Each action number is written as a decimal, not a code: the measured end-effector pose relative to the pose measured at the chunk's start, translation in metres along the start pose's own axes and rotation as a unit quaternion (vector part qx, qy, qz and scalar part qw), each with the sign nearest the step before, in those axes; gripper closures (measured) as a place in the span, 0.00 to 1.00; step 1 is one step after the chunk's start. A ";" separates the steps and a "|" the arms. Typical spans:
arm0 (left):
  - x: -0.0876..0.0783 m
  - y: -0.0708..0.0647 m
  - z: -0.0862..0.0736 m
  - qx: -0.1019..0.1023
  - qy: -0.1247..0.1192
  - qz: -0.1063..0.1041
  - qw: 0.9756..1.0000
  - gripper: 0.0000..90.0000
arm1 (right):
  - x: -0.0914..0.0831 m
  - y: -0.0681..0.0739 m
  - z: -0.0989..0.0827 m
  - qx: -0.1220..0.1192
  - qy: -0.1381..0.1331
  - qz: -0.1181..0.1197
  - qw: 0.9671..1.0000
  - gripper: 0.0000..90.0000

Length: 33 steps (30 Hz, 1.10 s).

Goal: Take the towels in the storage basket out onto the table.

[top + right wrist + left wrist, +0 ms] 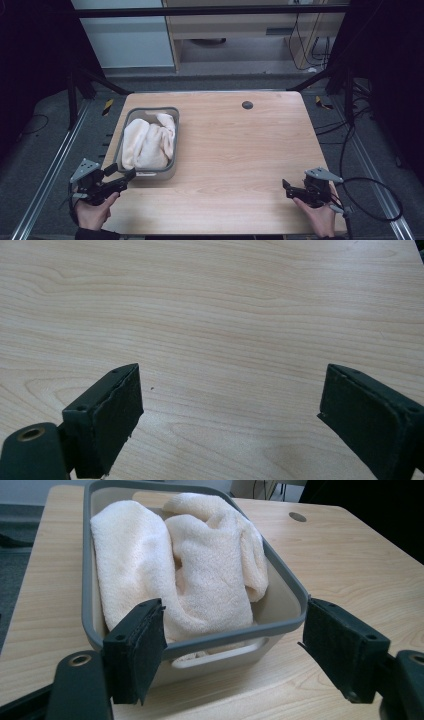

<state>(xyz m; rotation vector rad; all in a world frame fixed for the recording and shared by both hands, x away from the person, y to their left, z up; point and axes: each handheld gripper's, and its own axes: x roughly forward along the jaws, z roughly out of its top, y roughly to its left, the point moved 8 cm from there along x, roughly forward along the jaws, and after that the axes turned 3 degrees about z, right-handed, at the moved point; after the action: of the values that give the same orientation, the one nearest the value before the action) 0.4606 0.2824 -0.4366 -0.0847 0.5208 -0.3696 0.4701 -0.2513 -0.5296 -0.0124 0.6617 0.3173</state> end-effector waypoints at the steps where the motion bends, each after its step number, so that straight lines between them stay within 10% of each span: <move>1: 0.000 0.000 0.001 0.000 0.001 0.001 1.000 0.27 | 0.000 0.001 0.000 0.000 0.000 0.001 1.000 0.11; 33: 0.028 -0.007 0.045 0.051 0.046 0.014 0.998 0.26 | 0.002 0.002 0.000 -0.007 -0.001 0.000 1.000 0.11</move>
<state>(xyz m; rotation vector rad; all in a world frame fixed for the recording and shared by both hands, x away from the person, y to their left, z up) 0.5035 0.2654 -0.4094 0.0392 0.5925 -0.3729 0.4710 -0.2492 -0.5310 -0.0259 0.6584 0.3224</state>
